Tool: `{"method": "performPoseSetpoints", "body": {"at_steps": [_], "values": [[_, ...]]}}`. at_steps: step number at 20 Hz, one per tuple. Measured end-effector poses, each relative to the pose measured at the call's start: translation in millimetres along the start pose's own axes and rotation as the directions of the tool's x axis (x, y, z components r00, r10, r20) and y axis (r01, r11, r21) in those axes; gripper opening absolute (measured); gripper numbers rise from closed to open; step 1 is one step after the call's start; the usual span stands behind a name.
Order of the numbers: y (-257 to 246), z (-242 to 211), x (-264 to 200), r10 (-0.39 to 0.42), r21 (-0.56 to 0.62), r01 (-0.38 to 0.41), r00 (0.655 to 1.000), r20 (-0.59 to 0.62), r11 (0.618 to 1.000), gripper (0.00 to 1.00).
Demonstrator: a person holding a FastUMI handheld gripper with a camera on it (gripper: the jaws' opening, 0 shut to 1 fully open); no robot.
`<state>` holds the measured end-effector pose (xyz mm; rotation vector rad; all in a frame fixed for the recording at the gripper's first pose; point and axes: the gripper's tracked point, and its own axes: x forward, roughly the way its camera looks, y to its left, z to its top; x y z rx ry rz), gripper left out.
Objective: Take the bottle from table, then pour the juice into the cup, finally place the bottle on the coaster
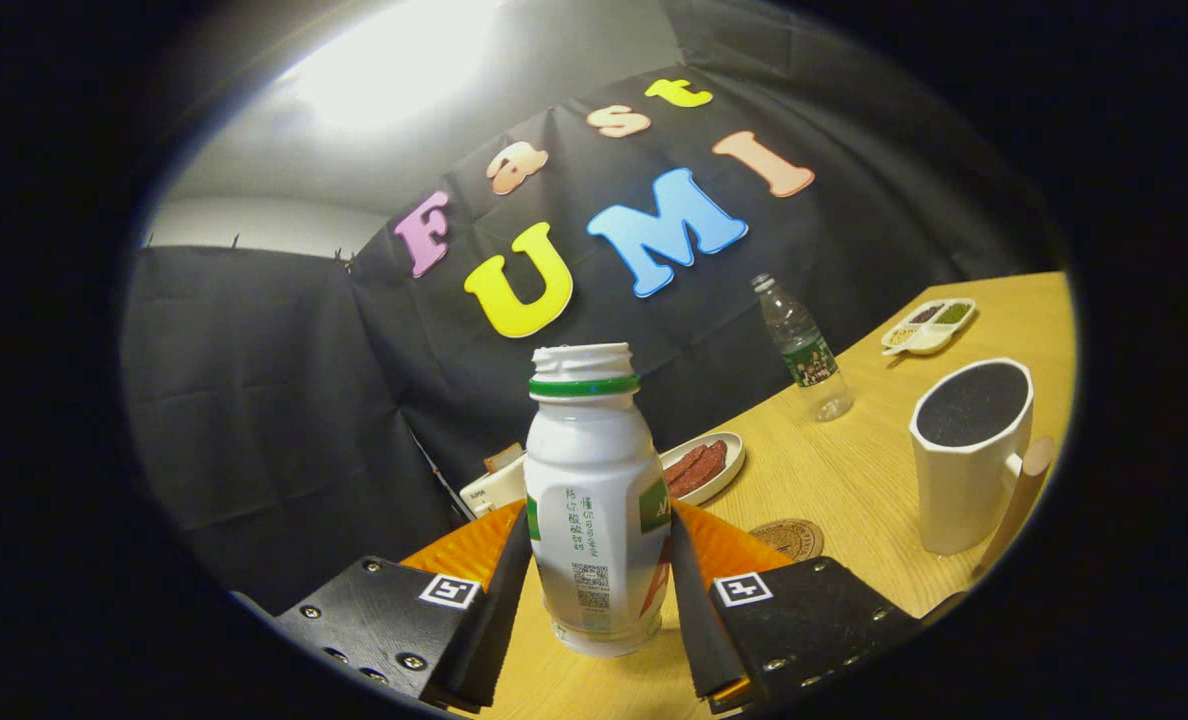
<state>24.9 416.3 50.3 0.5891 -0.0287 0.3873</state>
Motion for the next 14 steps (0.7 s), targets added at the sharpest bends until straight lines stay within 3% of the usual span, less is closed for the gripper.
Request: {"method": "performPoseSetpoints", "body": {"at_steps": [6, 14], "values": [[-22, 18, -5, -0.018, 0.203, 0.01, 0.999, 0.041, 0.979, 0.7], [-44, 44, -9, -0.05, 0.492, -0.026, 0.989, 0.14, 0.87, 0.7]]}}
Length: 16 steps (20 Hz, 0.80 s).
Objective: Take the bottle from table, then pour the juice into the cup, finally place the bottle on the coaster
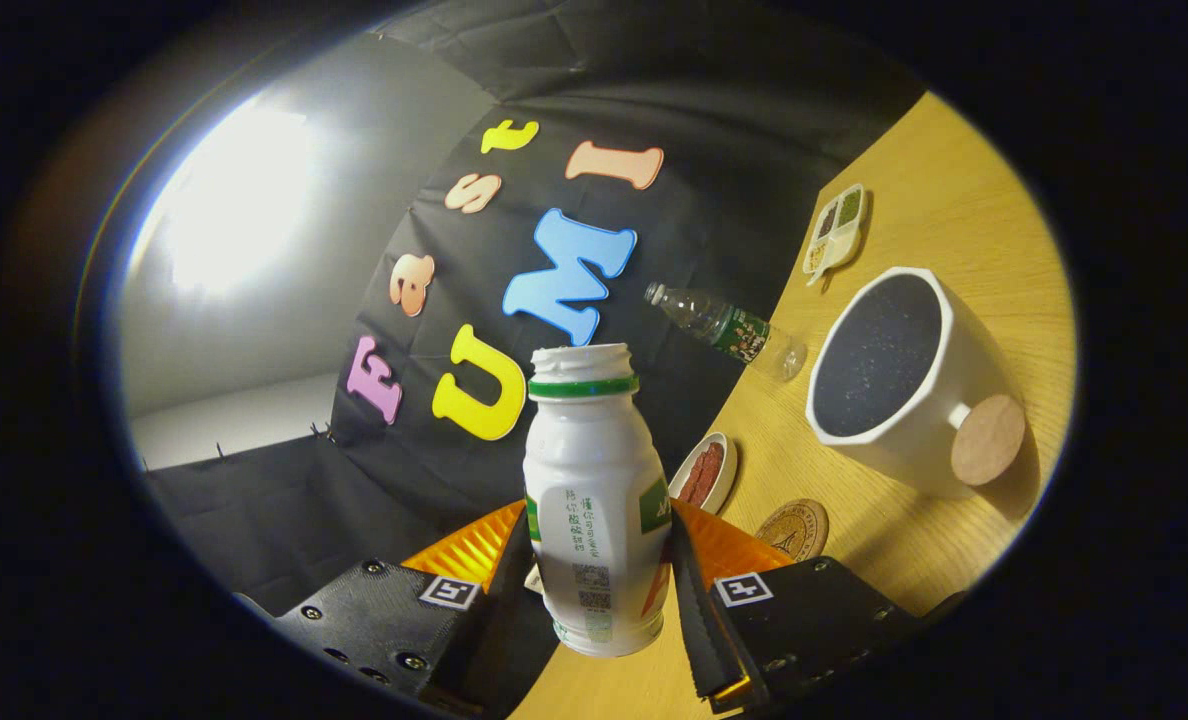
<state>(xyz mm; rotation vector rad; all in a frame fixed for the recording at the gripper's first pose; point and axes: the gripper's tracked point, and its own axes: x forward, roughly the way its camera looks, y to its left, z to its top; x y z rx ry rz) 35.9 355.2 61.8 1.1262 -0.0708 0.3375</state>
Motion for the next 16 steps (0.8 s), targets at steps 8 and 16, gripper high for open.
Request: {"method": "performPoseSetpoints", "body": {"at_steps": [8, 16], "values": [[-12, 16, -3, -0.027, 0.201, 0.015, 0.998, 0.061, 0.98, 0.7], [-13, 19, -1, -0.035, 0.338, 0.002, 0.995, 0.092, 0.941, 0.7]]}}
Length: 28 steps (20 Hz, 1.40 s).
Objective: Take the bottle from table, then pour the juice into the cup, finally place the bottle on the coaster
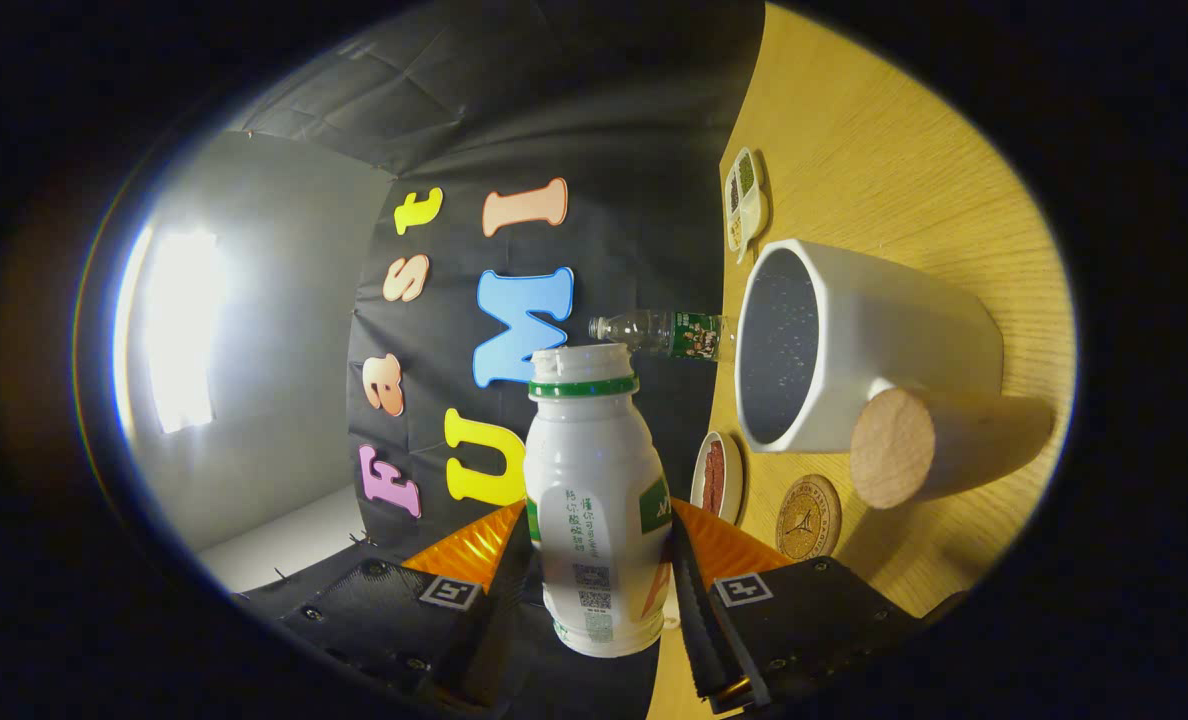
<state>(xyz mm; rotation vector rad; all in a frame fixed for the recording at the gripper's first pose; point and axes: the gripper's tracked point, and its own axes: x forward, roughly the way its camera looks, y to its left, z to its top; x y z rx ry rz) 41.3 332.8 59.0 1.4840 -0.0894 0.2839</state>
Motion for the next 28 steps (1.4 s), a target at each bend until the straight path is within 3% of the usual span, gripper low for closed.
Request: {"method": "performPoseSetpoints", "body": {"at_steps": [14, 28], "values": [[1.1, -3.4, 4.7, 0.017, 0.16, -0.021, 1.0, 0.026, 0.987, 0.7], [1.2, -4.5, 4.6, 0.015, 0.218, -0.022, 0.999, 0.034, 0.976, 0.7]]}}
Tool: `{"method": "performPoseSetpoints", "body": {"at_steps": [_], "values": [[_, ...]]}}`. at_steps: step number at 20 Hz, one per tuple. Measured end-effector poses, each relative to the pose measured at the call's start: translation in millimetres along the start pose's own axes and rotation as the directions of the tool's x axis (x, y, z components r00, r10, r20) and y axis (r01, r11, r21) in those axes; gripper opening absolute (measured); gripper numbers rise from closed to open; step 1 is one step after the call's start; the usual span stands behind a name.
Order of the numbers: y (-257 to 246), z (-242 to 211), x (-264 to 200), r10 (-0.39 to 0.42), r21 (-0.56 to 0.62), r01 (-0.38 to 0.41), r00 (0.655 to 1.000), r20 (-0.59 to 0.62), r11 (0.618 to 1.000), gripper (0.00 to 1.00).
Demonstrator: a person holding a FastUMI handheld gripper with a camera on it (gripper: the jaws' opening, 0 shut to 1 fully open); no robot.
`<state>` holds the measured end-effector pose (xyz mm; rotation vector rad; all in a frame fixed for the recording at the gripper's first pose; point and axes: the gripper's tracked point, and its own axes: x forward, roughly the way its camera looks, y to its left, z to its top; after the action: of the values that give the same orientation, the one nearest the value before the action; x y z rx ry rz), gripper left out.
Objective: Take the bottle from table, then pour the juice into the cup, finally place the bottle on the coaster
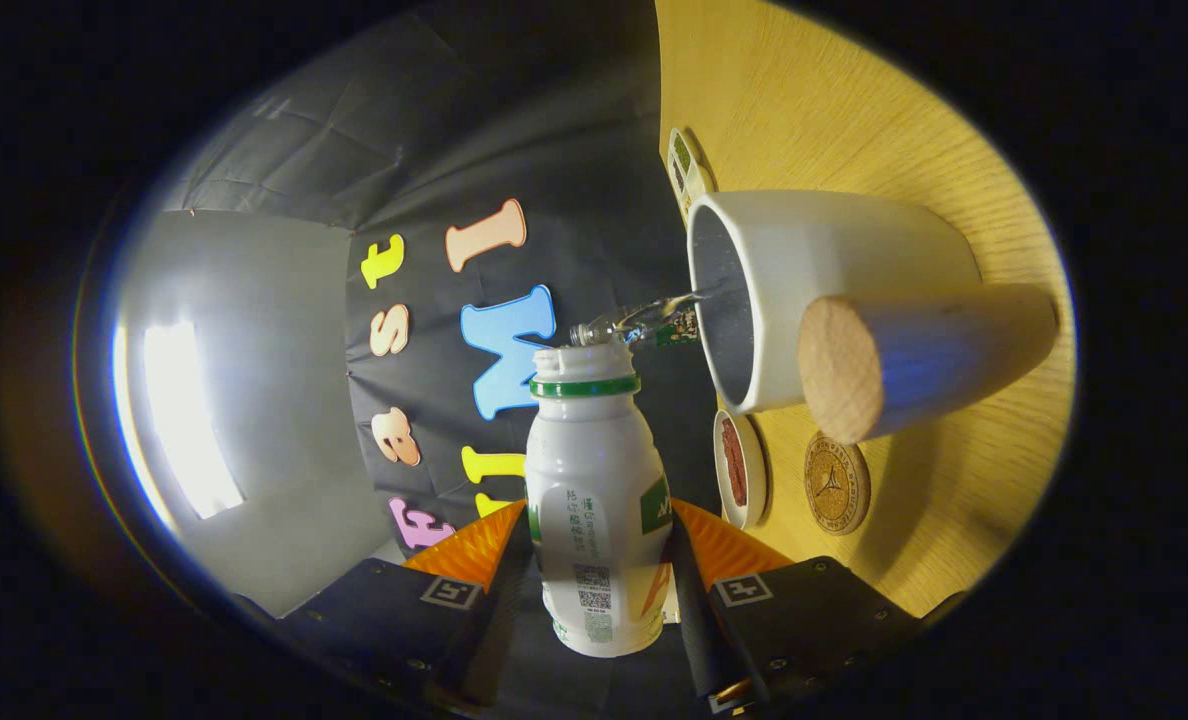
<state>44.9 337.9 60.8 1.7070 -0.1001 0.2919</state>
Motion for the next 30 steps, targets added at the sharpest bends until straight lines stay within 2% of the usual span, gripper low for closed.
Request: {"method": "performPoseSetpoints", "body": {"at_steps": [30], "values": [[3.7, -4.9, 2.1, 0.031, 0.063, -0.031, 1.0, -0.005, 0.998, 0.7]]}}
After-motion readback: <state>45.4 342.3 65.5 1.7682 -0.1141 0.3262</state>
